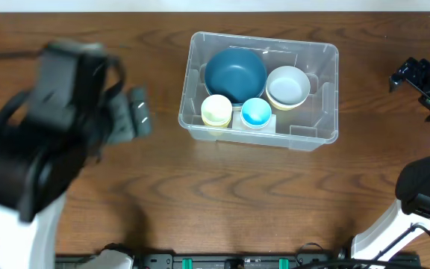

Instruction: Pack container

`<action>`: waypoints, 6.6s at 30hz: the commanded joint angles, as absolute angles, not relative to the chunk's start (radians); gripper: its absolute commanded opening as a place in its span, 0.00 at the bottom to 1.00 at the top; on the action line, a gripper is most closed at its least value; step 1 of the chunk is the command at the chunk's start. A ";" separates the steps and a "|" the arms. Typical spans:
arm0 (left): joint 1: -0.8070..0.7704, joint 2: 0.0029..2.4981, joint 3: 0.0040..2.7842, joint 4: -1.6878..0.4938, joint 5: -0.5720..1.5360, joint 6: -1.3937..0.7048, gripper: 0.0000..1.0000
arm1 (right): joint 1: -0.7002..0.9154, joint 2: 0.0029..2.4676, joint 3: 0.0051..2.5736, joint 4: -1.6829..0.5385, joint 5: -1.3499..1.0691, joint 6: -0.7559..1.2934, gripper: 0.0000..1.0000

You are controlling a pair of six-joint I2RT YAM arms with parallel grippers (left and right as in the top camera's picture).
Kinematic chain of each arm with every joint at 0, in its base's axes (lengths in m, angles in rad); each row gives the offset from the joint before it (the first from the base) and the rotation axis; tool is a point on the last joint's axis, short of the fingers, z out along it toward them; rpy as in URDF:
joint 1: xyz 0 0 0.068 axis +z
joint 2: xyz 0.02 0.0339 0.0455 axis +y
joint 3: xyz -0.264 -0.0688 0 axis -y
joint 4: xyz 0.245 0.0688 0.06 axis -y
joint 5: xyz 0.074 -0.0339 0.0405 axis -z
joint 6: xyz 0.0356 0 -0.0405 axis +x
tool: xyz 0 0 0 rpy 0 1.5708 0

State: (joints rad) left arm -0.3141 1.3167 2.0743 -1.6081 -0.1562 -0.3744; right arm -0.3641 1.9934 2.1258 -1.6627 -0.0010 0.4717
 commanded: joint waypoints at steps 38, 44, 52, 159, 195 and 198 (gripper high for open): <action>-0.309 0.368 1.256 -1.348 -0.099 -0.405 0.98 | -0.366 1.986 2.125 -1.664 0.003 0.490 0.99; -0.306 0.367 1.036 -1.037 0.035 -0.135 0.98 | -0.366 1.986 2.125 -1.664 0.003 0.490 0.99; -0.162 0.245 0.754 -0.767 0.192 -0.033 0.98 | -0.366 1.986 2.125 -1.664 0.003 0.490 0.99; -0.012 0.004 0.004 -0.052 0.192 0.048 0.98 | -0.078 0.905 1.726 -1.370 0.080 0.466 0.99; -0.012 0.004 0.004 -0.052 0.192 0.048 0.98 | 0.033 0.038 0.176 -0.126 0.038 0.165 0.99; -0.012 0.004 0.004 -0.052 0.192 0.048 0.98 | 0.033 0.020 0.133 -0.035 -0.023 0.088 0.99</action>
